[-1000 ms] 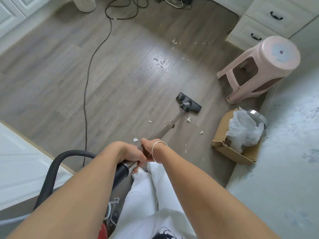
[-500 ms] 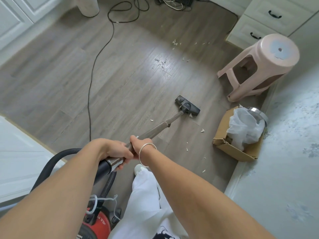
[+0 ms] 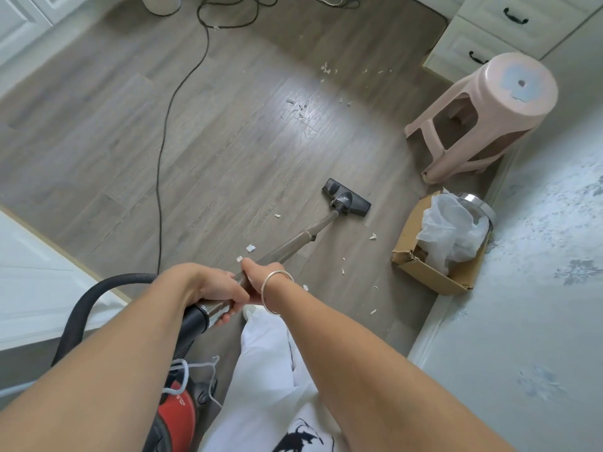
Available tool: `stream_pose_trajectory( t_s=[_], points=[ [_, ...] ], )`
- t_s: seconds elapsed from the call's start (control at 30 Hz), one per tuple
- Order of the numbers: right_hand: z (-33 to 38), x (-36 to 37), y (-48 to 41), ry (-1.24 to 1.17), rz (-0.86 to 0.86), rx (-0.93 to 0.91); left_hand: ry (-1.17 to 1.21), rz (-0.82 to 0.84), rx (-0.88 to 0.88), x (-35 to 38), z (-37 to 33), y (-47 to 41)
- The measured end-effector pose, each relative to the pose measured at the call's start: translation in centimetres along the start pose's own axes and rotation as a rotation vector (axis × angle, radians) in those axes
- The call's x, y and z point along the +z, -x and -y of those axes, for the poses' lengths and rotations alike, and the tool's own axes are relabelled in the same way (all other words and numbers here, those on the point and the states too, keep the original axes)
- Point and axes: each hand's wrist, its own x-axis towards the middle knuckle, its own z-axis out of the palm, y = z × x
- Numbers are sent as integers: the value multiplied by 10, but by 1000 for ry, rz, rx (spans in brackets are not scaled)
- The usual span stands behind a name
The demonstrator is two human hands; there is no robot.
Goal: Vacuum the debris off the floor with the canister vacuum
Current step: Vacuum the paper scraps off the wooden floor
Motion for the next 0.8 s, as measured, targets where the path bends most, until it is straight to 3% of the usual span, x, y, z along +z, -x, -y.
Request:
stream_pose_trajectory(
  t_s=[0.2, 0.5, 0.8],
  points=[
    [-3, -20, -5, 10, 85, 39, 1, 15, 0, 18, -8, -10],
    [9, -12, 13, -96, 43, -8, -48, 7, 39, 5, -18, 13],
    [-14, 25, 24, -267, -48, -20, -348, 51, 58, -17, 3, 13]
  ],
)
